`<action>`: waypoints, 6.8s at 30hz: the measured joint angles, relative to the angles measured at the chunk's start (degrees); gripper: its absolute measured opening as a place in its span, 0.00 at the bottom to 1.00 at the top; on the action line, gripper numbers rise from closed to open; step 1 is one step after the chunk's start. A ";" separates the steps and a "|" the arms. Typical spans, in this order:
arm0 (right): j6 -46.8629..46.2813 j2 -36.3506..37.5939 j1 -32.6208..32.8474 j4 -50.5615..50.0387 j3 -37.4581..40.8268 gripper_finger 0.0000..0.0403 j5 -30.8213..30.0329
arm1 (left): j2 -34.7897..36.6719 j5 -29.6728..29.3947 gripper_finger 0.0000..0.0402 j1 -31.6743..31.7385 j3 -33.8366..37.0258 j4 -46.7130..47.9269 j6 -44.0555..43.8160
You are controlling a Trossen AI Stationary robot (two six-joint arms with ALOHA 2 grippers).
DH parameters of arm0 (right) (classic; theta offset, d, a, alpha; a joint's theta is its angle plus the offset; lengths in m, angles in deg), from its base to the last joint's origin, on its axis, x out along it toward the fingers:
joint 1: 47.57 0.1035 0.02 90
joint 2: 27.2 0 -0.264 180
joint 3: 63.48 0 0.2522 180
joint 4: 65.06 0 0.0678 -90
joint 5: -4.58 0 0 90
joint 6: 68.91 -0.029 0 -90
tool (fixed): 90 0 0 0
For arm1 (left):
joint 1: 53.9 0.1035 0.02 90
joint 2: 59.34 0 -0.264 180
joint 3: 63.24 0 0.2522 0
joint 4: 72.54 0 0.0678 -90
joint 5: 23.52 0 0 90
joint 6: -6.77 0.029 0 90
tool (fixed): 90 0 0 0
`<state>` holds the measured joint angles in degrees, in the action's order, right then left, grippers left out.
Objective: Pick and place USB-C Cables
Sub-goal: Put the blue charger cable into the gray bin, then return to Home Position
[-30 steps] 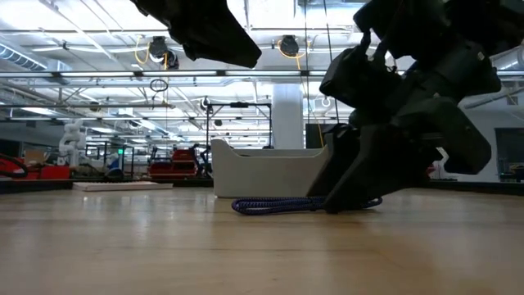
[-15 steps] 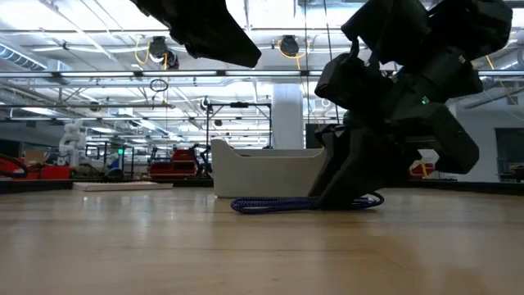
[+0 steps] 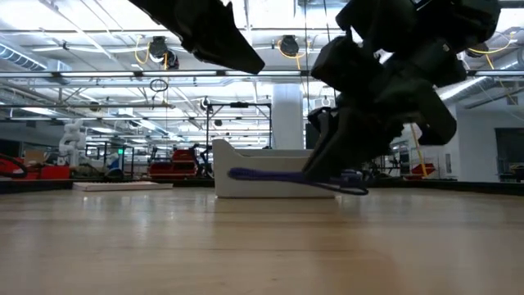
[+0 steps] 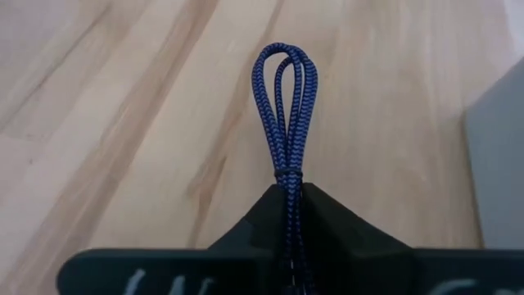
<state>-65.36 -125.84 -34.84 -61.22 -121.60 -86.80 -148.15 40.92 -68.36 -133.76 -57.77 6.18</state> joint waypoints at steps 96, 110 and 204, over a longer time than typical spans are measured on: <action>-6.79 35.83 8.39 -8.40 12.18 0.17 -14.44 | 10.44 -6.49 0.27 -11.21 2.24 18.67 -9.55; -6.61 52.18 12.48 0.70 29.70 0.01 -9.68 | 13.99 -6.38 0.04 -13.86 15.75 -1.40 -8.17; -1.59 97.75 -9.23 -16.21 43.52 0.00 1.61 | 54.07 -3.82 0.05 -4.31 46.56 -15.82 2.35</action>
<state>-66.95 -28.08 -44.08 -77.42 -78.08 -85.19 -94.08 37.09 -72.67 -87.19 -73.58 8.53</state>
